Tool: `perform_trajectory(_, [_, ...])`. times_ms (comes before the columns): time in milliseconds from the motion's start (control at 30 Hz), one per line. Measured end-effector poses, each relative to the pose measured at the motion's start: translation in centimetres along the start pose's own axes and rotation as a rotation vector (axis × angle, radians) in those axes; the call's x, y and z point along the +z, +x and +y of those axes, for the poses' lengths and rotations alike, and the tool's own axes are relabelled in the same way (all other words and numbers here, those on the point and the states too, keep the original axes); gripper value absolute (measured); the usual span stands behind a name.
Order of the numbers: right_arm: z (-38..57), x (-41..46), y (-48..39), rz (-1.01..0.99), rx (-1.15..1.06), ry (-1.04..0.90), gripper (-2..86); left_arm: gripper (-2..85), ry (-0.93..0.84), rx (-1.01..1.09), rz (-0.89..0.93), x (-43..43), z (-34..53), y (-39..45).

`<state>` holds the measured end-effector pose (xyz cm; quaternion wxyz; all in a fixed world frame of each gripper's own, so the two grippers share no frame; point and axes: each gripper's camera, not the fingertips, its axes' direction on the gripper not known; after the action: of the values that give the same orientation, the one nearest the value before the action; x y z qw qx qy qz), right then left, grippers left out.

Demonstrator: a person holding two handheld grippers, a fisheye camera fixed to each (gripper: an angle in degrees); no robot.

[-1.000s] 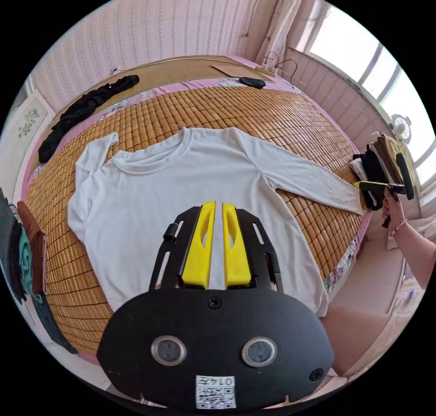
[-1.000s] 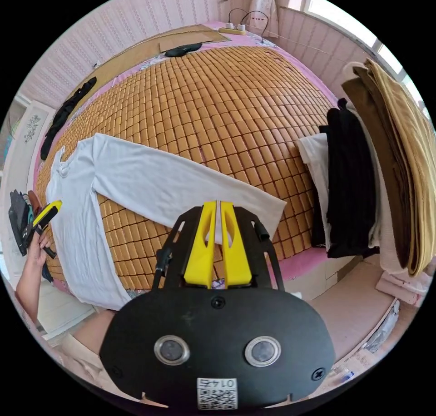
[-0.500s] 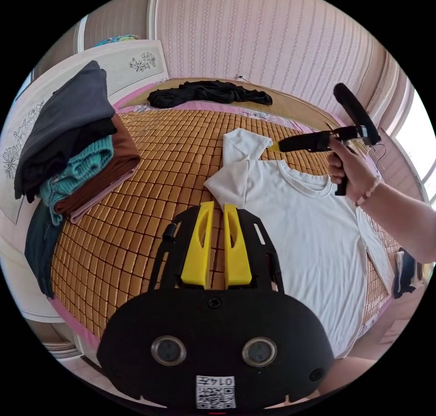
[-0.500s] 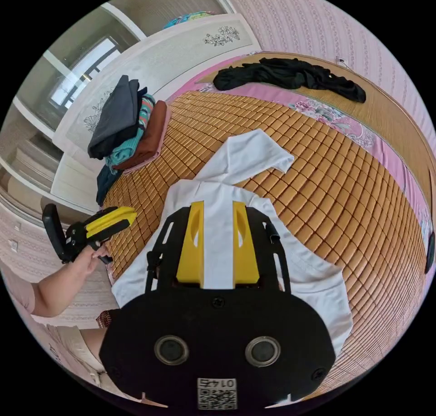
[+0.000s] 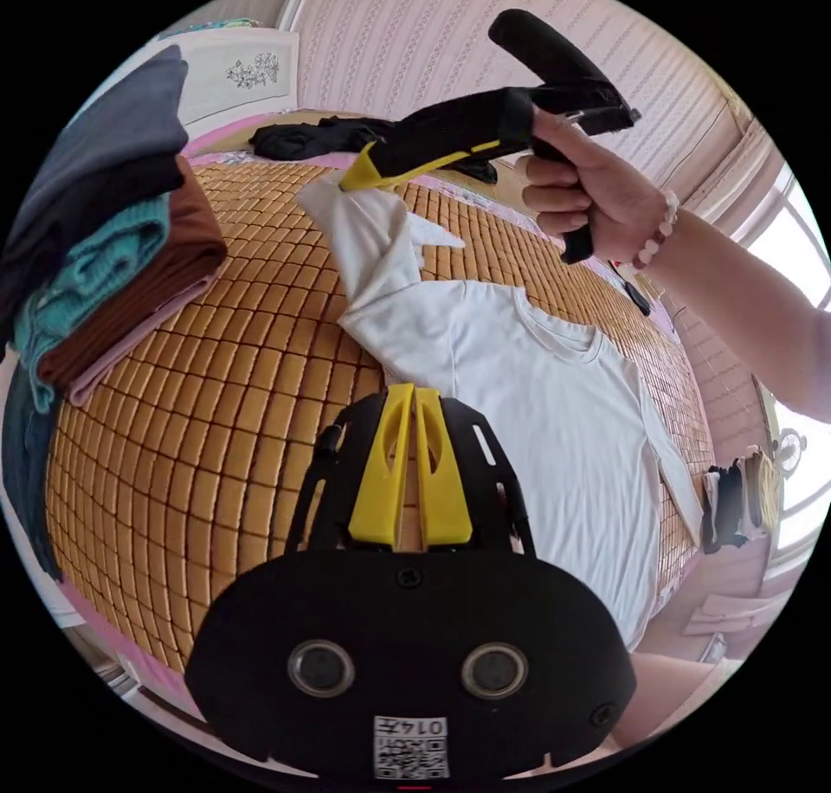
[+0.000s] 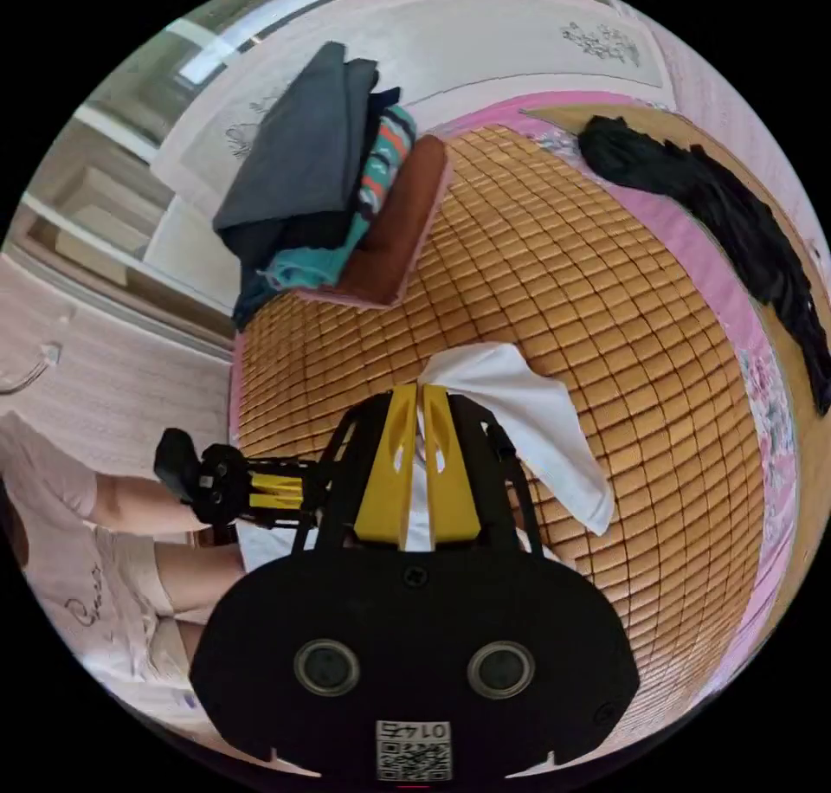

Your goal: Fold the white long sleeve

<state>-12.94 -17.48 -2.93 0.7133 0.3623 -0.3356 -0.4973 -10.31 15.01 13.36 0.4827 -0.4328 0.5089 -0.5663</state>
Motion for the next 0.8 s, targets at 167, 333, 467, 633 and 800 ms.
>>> perform_trajectory(167, [-2.8,-0.8,-6.8,-0.166,-0.335,-0.081,6.3,-0.4,0.041,-0.028,-0.042,-9.2,6.8,-2.4])
perform_trajectory(333, [-2.3,1.3,-4.0,0.022,-0.133,-0.197,10.6,4.2,-0.101,-0.116,-0.246,-15.2,14.2,-7.1])
perform_trajectory(467, [-1.2,3.4,-3.2,0.181,-0.065,-0.311,12.5,6.2,-0.138,-0.215,-0.364,-16.8,15.9,-10.6])
perform_trajectory(633, [-1.3,5.9,-2.6,0.349,-0.007,-0.396,5.8,8.6,-0.166,-0.225,-0.426,-15.1,15.4,-13.2])
perform_trajectory(800, [-2.5,4.9,-3.0,0.361,0.007,-0.352,0.8,-0.2,-0.282,-0.115,-0.550,-12.6,13.8,-13.8])
